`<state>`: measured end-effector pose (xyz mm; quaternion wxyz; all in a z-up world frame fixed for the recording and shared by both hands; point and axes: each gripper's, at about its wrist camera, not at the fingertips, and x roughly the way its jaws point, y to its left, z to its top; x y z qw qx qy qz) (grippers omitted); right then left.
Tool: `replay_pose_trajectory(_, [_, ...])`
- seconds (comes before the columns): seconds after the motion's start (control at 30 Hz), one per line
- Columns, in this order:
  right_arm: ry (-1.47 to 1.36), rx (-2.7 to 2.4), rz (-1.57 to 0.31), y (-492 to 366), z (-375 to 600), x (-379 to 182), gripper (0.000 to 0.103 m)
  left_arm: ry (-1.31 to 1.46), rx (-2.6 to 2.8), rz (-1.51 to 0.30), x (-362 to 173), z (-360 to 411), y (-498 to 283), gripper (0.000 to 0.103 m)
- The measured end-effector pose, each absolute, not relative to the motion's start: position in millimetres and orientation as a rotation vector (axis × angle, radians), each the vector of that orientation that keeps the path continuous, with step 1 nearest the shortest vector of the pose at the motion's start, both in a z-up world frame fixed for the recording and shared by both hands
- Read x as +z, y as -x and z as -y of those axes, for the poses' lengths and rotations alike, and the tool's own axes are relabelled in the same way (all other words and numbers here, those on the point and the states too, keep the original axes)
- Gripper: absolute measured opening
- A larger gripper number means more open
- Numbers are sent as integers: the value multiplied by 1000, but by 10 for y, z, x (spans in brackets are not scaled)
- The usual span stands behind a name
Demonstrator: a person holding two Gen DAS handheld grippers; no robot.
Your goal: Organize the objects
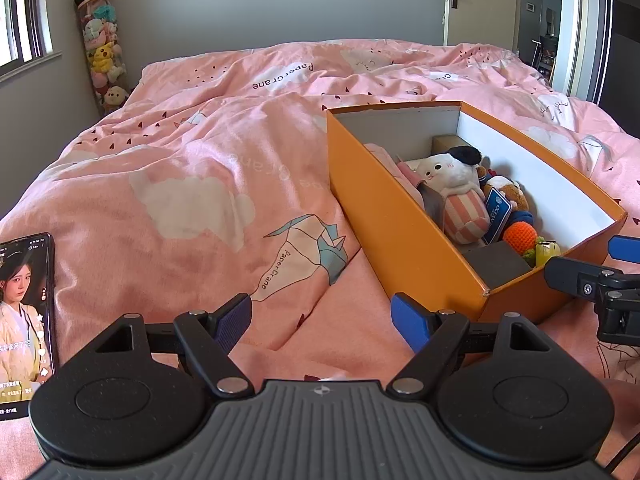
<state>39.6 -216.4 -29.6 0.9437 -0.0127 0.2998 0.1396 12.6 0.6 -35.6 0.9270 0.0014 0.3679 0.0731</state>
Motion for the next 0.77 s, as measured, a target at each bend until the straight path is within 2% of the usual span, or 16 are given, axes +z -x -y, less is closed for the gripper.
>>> replay_pose_trajectory(0.77, [24, 284, -612, -397, 2164, -294, 95, 0, 156, -757, -360, -13, -129, 93])
